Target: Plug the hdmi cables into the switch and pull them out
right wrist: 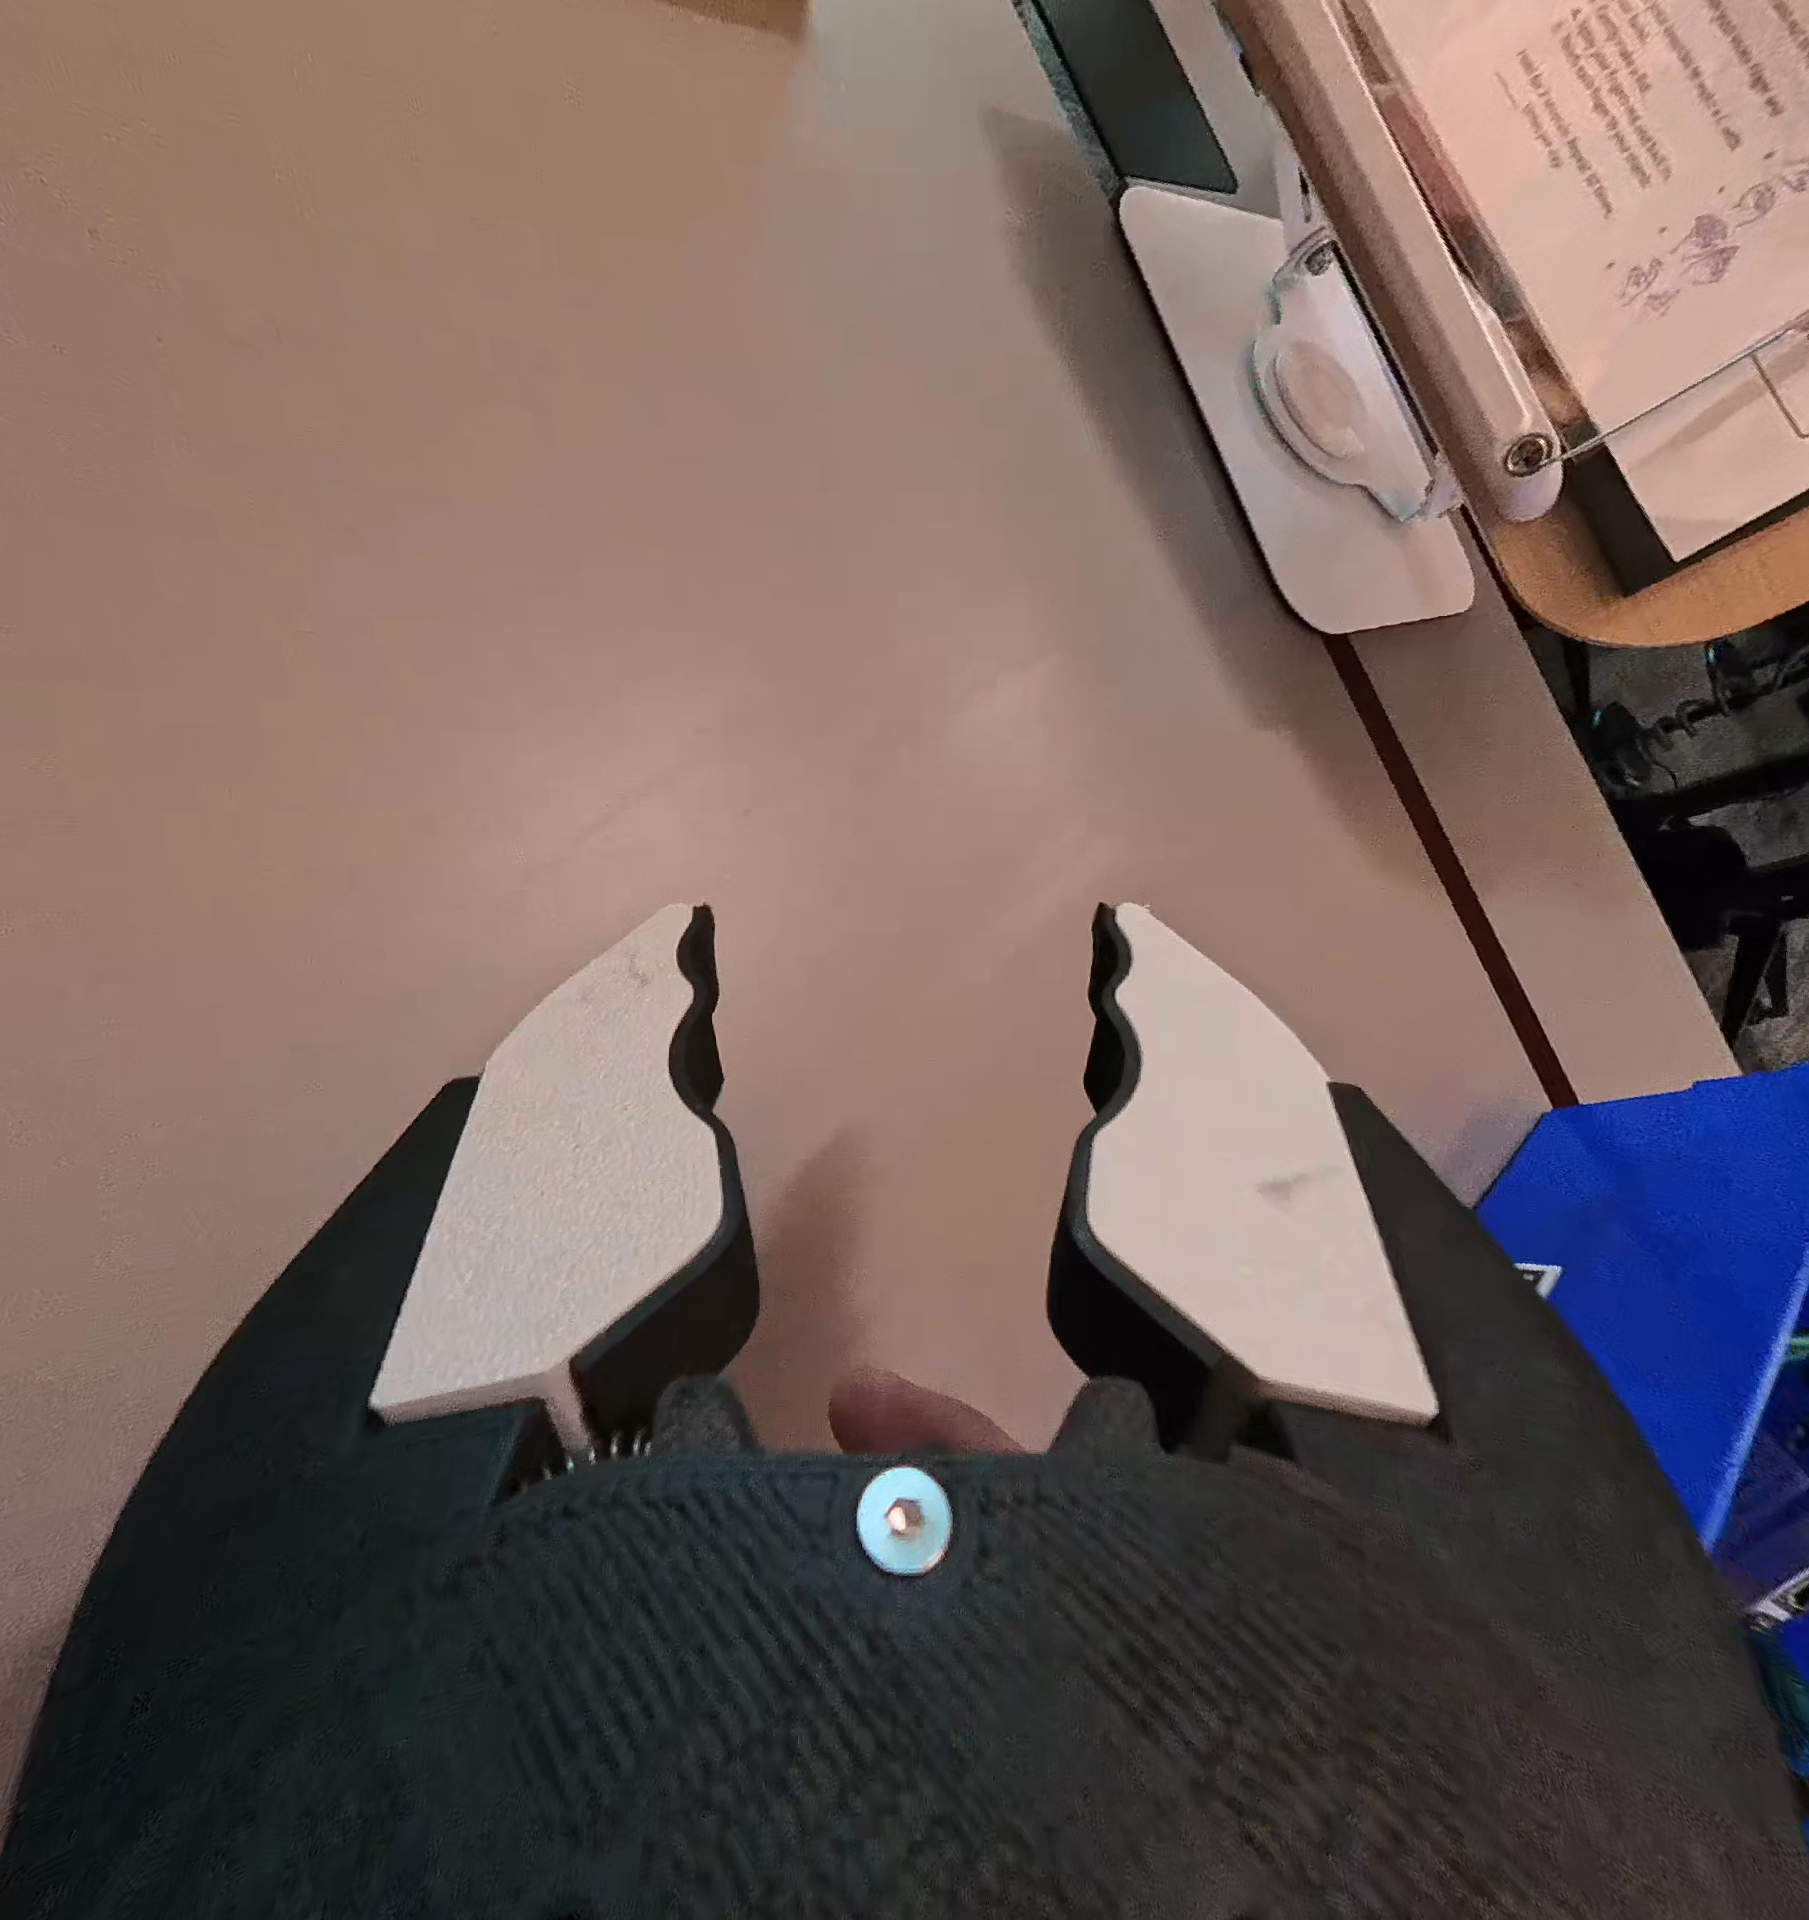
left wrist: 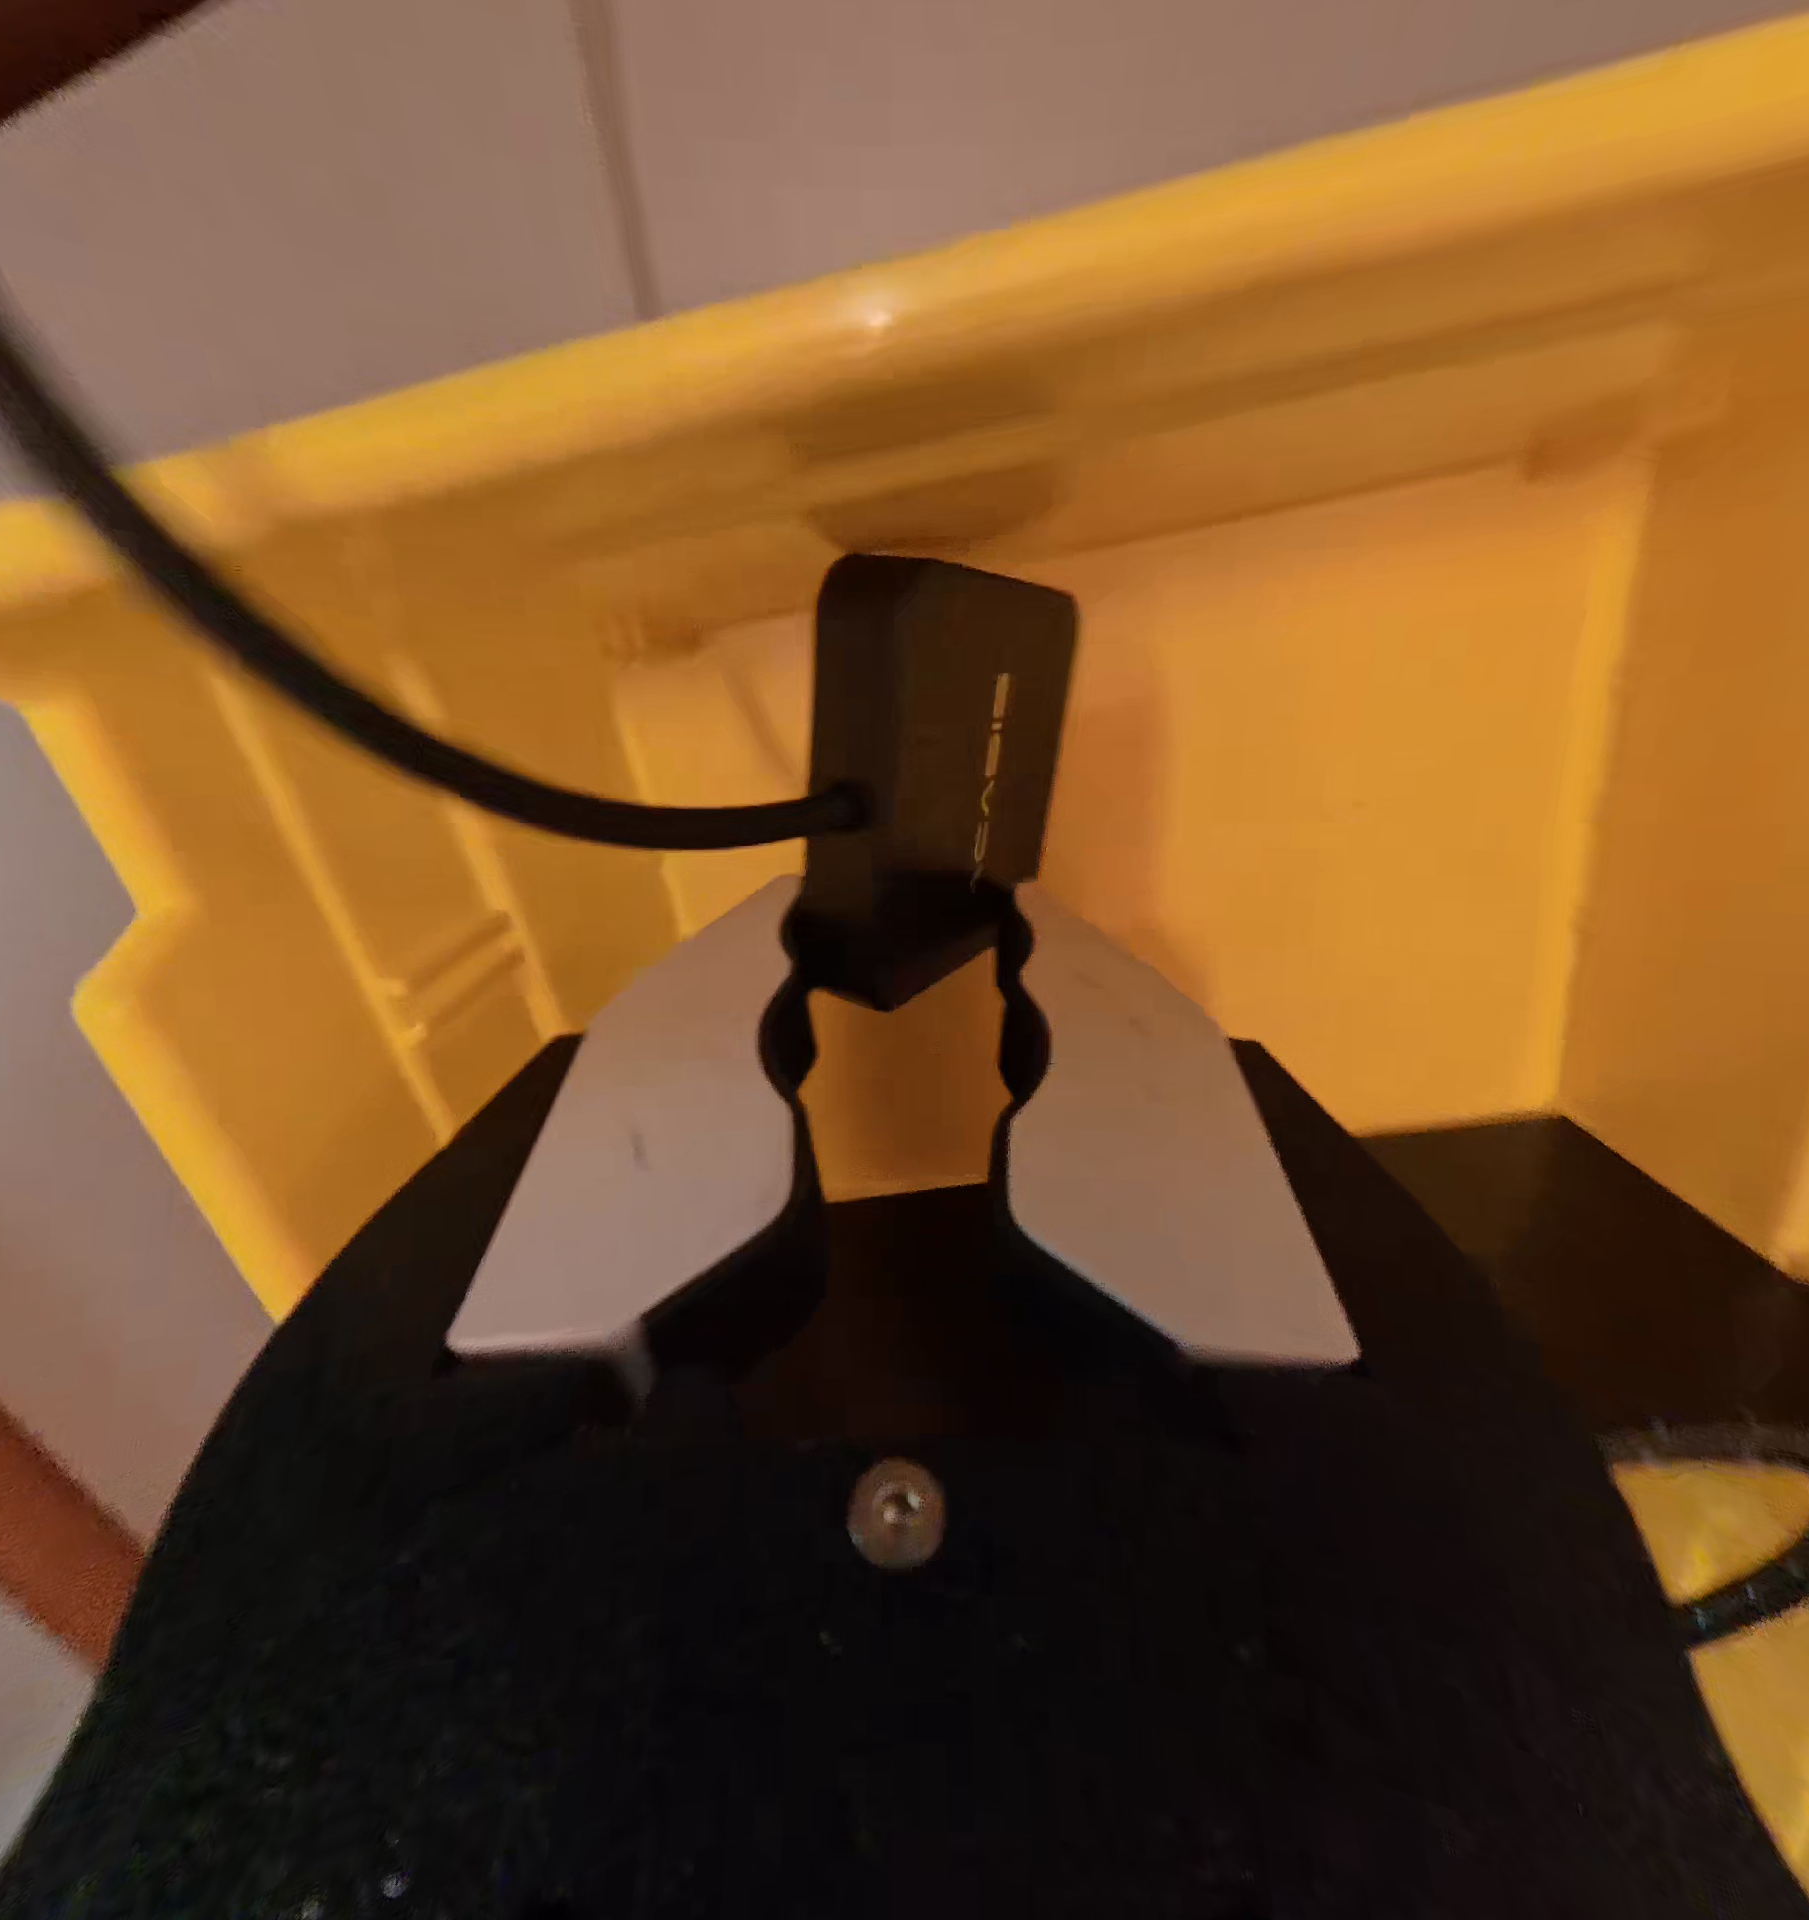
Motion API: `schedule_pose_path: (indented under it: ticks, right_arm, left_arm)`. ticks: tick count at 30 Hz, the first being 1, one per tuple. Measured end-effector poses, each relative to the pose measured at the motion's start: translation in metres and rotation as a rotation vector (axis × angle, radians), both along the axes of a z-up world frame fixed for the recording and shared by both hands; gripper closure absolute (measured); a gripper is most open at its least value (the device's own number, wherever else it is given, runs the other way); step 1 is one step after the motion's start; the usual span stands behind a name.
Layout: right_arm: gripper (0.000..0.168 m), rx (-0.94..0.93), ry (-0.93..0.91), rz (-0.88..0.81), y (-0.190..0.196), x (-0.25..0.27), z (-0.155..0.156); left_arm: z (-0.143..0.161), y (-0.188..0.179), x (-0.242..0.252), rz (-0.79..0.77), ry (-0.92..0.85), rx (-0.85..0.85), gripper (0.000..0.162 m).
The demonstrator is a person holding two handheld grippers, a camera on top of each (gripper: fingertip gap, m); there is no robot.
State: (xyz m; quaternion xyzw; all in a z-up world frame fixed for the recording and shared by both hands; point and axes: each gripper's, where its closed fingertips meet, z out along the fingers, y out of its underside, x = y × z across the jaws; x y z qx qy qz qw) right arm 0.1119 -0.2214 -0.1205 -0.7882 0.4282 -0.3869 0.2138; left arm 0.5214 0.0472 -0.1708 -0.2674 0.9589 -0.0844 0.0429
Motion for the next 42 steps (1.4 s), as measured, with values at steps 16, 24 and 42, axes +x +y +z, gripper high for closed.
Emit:
schedule_pose_path:
  ticks: [16,24,42]
  right_arm:
    - [0.101,0.401,-0.431,0.108,0.061,0.046,0.064]
    - [0.118,0.777,-0.593,0.603,0.196,0.042,0.103]
    - [0.154,0.679,-0.498,0.642,0.232,0.052,0.072]
  left_arm:
    - [0.154,-0.033,-0.085,-0.415,-0.273,-0.639,0.148]
    - [0.166,-0.013,-0.330,-0.898,0.151,-1.154,0.148]
    - [0.124,-0.021,-0.342,-0.866,-0.035,-1.327,0.143]
